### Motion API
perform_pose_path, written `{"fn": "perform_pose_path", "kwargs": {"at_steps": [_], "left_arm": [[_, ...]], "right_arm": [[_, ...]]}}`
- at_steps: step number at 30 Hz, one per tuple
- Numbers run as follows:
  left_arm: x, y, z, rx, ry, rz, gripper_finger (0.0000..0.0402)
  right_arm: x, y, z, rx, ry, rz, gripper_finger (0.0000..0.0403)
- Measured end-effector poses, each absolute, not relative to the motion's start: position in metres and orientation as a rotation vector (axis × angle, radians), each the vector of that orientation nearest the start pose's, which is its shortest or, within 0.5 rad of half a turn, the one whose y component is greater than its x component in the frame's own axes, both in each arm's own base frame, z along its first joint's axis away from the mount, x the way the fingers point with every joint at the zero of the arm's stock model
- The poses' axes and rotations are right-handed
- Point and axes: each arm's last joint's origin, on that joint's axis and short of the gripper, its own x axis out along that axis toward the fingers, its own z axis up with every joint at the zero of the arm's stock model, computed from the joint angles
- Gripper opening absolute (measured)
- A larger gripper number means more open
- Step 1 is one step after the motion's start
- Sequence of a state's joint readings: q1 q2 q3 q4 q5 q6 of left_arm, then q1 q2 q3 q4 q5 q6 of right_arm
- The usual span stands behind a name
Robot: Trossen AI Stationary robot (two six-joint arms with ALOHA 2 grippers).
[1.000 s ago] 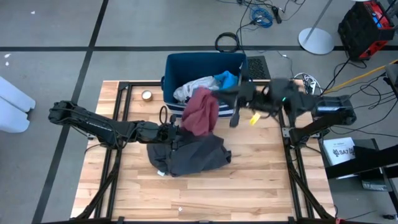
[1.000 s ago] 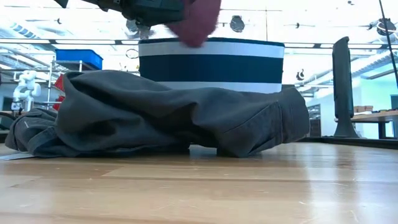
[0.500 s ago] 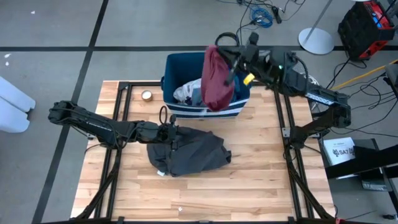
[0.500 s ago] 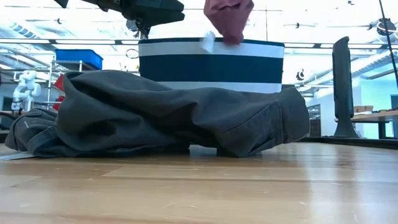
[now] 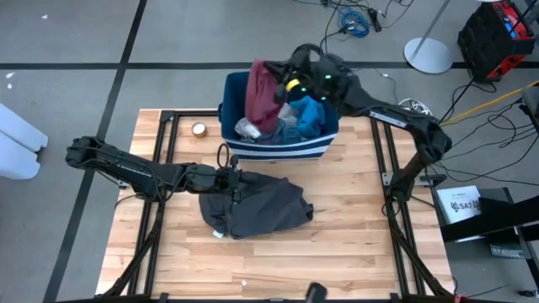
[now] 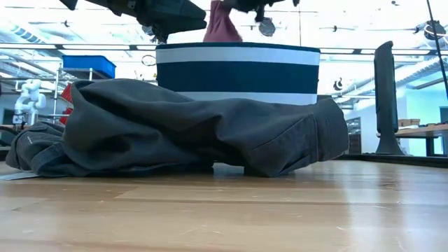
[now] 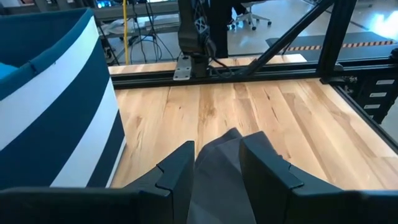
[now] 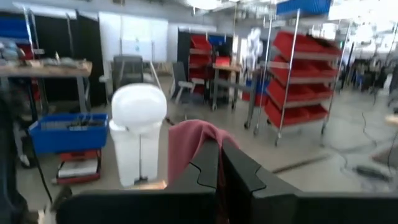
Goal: Sort clothes
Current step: Put the red underwear into the blue bin
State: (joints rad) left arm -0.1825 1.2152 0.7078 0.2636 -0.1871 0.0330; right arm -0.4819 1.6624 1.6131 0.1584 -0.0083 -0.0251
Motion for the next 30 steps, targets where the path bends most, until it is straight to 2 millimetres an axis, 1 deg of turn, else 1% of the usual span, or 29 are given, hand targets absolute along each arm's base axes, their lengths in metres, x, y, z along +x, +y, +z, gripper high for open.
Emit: {"fn": "perform_pose_path", "kwargs": {"at_steps": [6, 8, 12, 16, 22, 25, 30], "left_arm": [[0.261, -0.043, 0.261, 0.079, 0.244, 0.000, 0.0137], [0.261, -0.043, 0.261, 0.079, 0.245, 0.000, 0.0137], [0.261, -0.043, 0.259, 0.081, 0.258, 0.000, 0.0137], [0.261, -0.043, 0.259, 0.082, 0.261, 0.000, 0.0137], [0.261, -0.043, 0.259, 0.082, 0.261, 0.000, 0.0137], [0.261, -0.043, 0.259, 0.081, 0.261, 0.000, 0.0137], [0.261, -0.043, 0.259, 0.081, 0.260, 0.001, 0.0137]], "right_arm": [[0.367, -0.204, 0.383, 0.020, 0.007, -0.506, 0.0000], [0.372, -0.211, 0.370, 0.032, 0.047, -0.516, 0.0000], [0.378, -0.220, 0.351, 0.061, 0.115, -0.527, 0.0000], [0.378, -0.224, 0.342, 0.081, 0.164, -0.537, 0.0000], [0.377, -0.225, 0.339, 0.087, 0.198, -0.542, 0.0003], [0.377, -0.225, 0.339, 0.065, 0.203, -0.538, 0.0018], [0.377, -0.224, 0.339, 0.043, 0.208, -0.535, 0.0058]]}}
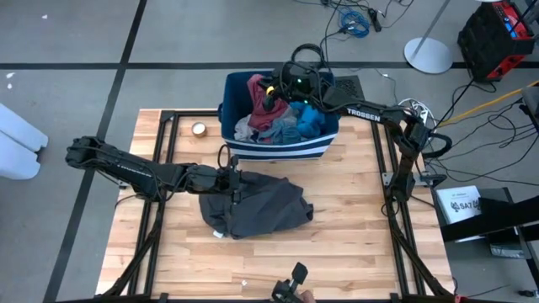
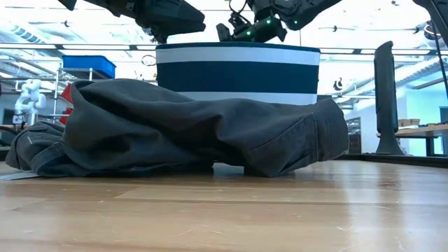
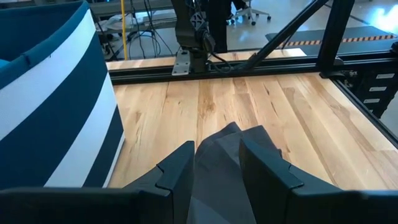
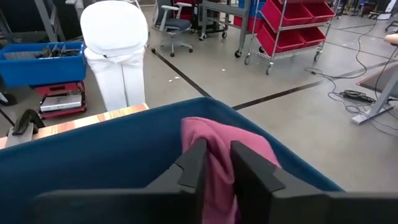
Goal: Sort clothes
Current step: Put the red underwear into the blue bin, then put the gray short into the blue bin
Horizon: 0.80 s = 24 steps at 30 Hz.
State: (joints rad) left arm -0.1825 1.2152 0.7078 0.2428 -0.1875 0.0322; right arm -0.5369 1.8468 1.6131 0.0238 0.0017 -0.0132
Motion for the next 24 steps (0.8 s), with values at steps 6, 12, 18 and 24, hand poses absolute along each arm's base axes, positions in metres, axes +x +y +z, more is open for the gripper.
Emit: {"fn": "perform_pose_path", "kwargs": {"at_steps": [6, 12, 18, 24], "left_arm": [[0.261, -0.043, 0.259, 0.080, 0.260, 0.000, 0.0137], [0.261, -0.043, 0.259, 0.080, 0.263, 0.000, 0.0137], [0.261, -0.043, 0.258, 0.081, 0.269, 0.001, 0.0137], [0.261, -0.043, 0.258, 0.081, 0.269, 0.001, 0.0137]], "right_arm": [[0.369, -0.221, 0.349, 0.033, 0.220, -0.544, 0.0111], [0.349, -0.212, 0.367, 0.026, 0.273, -0.563, 0.0145], [0.327, -0.184, 0.395, 0.038, 0.284, -0.495, 0.0153], [0.306, -0.138, 0.422, 0.054, 0.291, -0.385, 0.0153]]}}
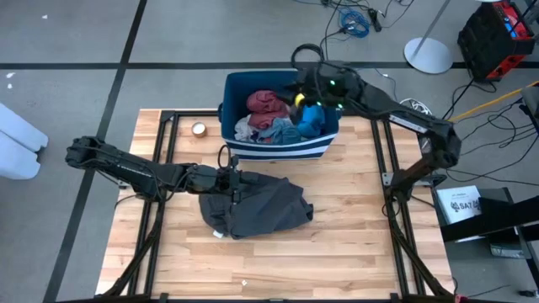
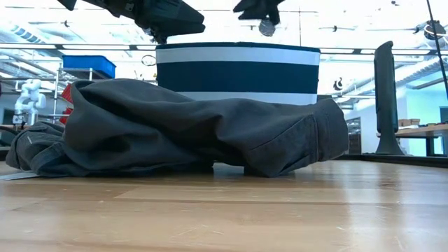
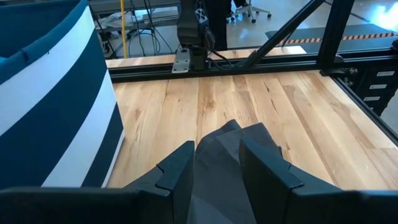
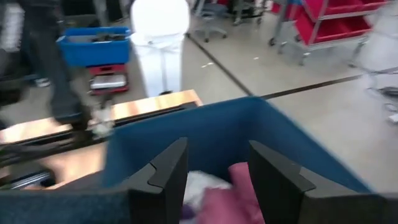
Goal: Sort clothes
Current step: Put the gray short into the blue bin
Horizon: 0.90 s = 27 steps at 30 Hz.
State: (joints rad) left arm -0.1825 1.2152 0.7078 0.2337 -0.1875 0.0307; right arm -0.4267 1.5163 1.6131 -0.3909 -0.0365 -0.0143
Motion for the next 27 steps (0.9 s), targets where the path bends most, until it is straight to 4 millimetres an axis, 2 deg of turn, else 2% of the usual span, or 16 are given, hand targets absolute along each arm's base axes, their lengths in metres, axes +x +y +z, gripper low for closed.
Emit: {"fn": "perform_pose_path", "kwargs": {"at_steps": [5, 9, 12, 15, 22, 27], "left_arm": [[0.261, -0.043, 0.258, 0.078, 0.269, 0.001, 0.0137], [0.261, -0.043, 0.258, 0.057, 0.269, 0.004, 0.0137], [0.260, -0.043, 0.258, 0.057, 0.277, 0.004, 0.0137], [0.259, -0.043, 0.255, 0.062, 0.310, -0.003, 0.0137], [0.251, -0.047, 0.236, -0.057, 0.525, -0.148, 0.0137], [0.245, -0.053, 0.229, -0.144, 0.639, -0.213, 0.0137]], "right_arm": [[0.294, -0.095, 0.429, 0.092, 0.378, -0.257, 0.0153], [0.287, -0.060, 0.411, 0.135, 0.613, -0.140, 0.0153], [0.286, -0.033, 0.383, 0.183, 0.796, -0.080, 0.0153], [0.290, -0.005, 0.349, 0.219, 0.888, -0.029, 0.0153], [0.298, 0.056, 0.265, 0.282, 0.806, 0.106, 0.0153], [0.289, 0.078, 0.229, 0.291, 0.715, 0.082, 0.0153]]}}
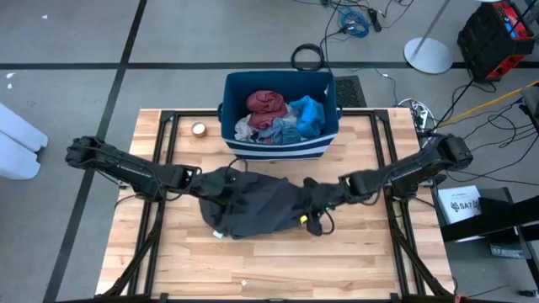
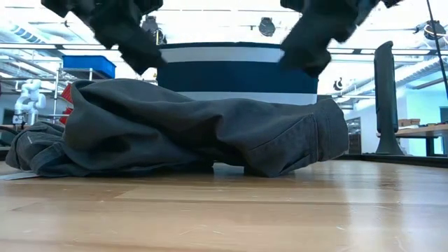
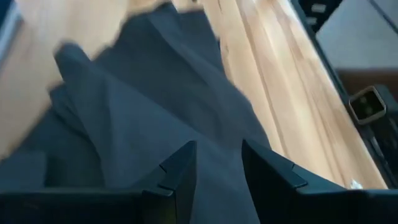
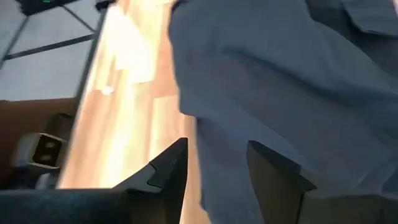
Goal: Sort clothes
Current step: Put the gray short into the blue bin
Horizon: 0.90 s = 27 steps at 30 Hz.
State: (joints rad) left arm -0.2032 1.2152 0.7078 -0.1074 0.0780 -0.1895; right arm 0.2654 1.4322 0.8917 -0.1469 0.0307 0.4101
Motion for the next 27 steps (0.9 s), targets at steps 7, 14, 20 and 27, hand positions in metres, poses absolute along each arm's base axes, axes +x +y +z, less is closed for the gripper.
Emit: {"fn": "perform_pose_path", "kwargs": {"at_steps": [7, 14, 20, 27], "left_arm": [[0.240, -0.052, 0.217, -0.171, 0.757, -0.103, 0.0137], [0.254, -0.053, 0.191, -0.191, 0.843, -0.034, 0.0137], [0.273, -0.058, 0.151, -0.217, 0.930, 0.005, 0.0137], [0.294, -0.075, 0.126, -0.239, 0.848, -0.089, 0.0074]], "right_arm": [[0.273, 0.085, 0.200, 0.167, 0.745, -0.025, 0.0153], [0.273, 0.083, 0.200, 0.144, 0.714, -0.085, 0.0153], [0.274, 0.084, 0.200, 0.145, 0.712, -0.080, 0.0153], [0.274, 0.083, 0.200, 0.147, 0.712, -0.081, 0.0153]]}}
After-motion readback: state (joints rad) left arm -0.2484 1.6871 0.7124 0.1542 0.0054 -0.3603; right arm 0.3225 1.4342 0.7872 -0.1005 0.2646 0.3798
